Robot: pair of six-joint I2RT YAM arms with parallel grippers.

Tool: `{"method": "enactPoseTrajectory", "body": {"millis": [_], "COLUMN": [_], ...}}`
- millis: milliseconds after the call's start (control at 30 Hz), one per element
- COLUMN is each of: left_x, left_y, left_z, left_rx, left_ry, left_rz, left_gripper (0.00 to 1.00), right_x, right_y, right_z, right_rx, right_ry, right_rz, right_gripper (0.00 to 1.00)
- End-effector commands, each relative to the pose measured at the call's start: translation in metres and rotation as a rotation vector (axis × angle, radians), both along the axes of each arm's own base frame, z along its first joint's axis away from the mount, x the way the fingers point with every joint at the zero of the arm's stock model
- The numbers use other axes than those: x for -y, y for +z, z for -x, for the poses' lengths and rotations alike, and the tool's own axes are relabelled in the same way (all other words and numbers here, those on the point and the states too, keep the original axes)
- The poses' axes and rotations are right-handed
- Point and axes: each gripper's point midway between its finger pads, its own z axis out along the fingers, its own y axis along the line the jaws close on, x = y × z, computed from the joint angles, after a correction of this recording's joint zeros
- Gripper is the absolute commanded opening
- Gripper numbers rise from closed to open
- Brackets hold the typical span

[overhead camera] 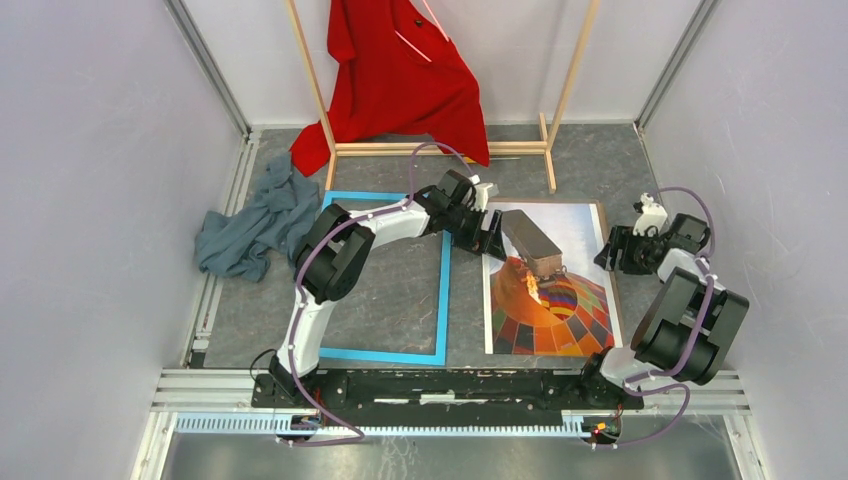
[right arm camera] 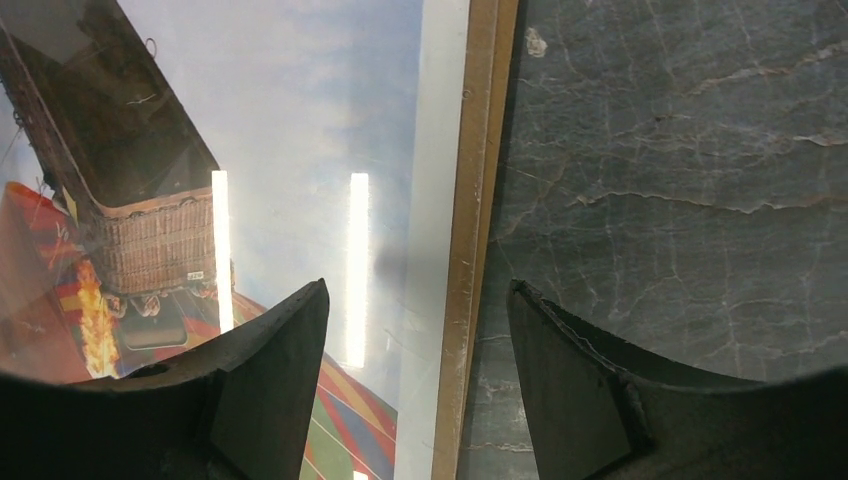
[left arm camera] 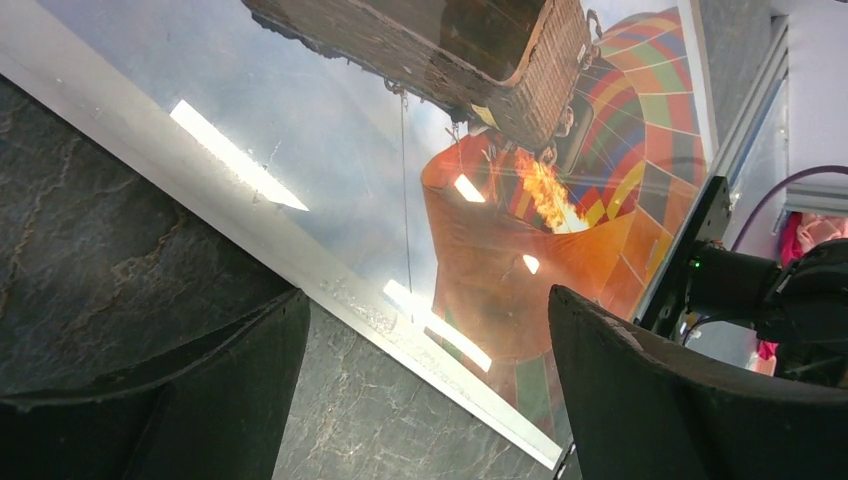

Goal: Take the photo out of the frame
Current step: Pick up the photo frame item from the photo frame.

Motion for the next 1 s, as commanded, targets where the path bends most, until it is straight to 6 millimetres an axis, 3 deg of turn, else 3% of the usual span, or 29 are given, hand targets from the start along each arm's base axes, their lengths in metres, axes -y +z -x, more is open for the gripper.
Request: {"method": "enactPoseTrajectory", "body": {"millis": [0, 367, 567, 767, 867, 967], "left_x": [0.001, 0.009, 0.002, -0.002, -0.007, -0.012], "left_y": [-0.017, -0.013, -0.004, -0.006, -0.011, -0.008], "left_z": [0.017, 0.017, 0.014, 0.009, 0.007, 0.003], "left_rx": [-0.109, -0.121, -0.059, -0.018, 0.003, 0.047], "left_ry": [0.002, -0.015, -0.037, -0.039, -0.033, -0.032], "left_rz": [0.017, 0.056, 0.036, 0.001, -0.028, -0.052], "left_gripper": [0.95, 0.93, 0.93, 0.93, 0.93, 0.93], "right_x": [0.014, 0.026, 0.033, 0.041, 0.054, 0.052], "right_y": [0.002, 0.007, 0.017, 0.016, 0.015, 0.005], "right_z": [-0.002, 0.0, -0.002, 0.013, 0.029, 0.048], "right_rx": [0.005, 0.027, 0.049, 0.019, 0.001, -0.031], "right_ry": [-0.039, -0.093, -0.08, -0.055, -0.04, 0.006], "right_rz": [0.028, -0.016, -0.002, -0.058, -0.03, -0.025], "right_gripper": [0.72, 0.73, 0.73, 0.73, 0.72, 0.72]}}
